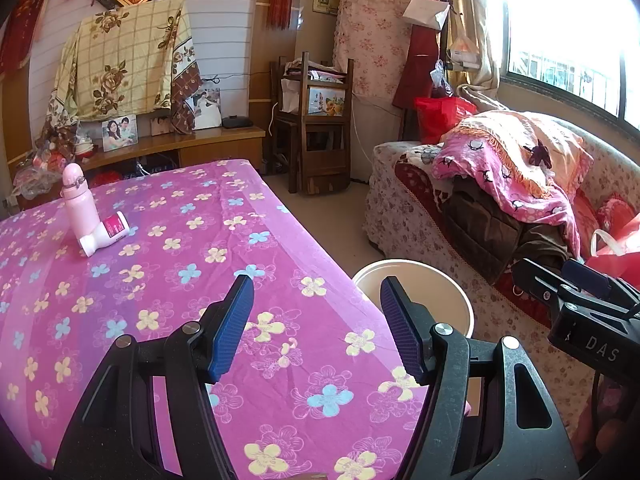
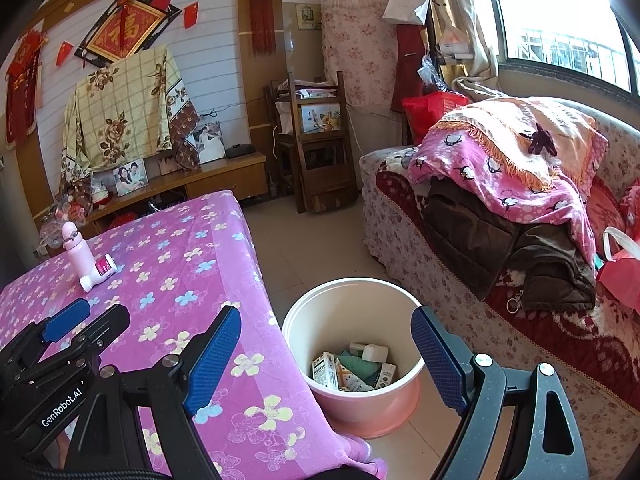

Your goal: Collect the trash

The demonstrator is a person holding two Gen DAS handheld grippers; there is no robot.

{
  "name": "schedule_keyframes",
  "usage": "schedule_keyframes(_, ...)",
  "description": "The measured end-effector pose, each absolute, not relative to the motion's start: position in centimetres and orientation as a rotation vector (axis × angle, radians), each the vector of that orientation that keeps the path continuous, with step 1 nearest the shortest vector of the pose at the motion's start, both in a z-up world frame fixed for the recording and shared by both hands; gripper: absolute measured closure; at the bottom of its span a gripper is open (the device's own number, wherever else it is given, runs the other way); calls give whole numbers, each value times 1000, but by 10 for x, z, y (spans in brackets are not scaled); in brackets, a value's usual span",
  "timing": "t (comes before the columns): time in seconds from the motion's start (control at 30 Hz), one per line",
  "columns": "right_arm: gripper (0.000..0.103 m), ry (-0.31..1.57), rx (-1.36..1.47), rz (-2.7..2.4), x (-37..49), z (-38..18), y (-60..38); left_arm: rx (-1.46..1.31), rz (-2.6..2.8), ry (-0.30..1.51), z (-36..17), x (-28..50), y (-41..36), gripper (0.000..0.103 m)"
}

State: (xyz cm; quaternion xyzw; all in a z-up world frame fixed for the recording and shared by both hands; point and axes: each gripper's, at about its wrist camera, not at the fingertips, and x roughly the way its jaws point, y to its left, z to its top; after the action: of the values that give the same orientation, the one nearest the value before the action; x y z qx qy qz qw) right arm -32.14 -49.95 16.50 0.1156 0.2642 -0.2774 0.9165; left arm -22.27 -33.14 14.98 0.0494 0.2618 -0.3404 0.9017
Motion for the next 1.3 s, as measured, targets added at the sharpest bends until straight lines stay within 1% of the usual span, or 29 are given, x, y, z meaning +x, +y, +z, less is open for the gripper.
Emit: schedule_keyframes(1.3, 18, 553, 246, -565, -322, 160, -501, 108, -680, 527, 150, -220, -332, 38)
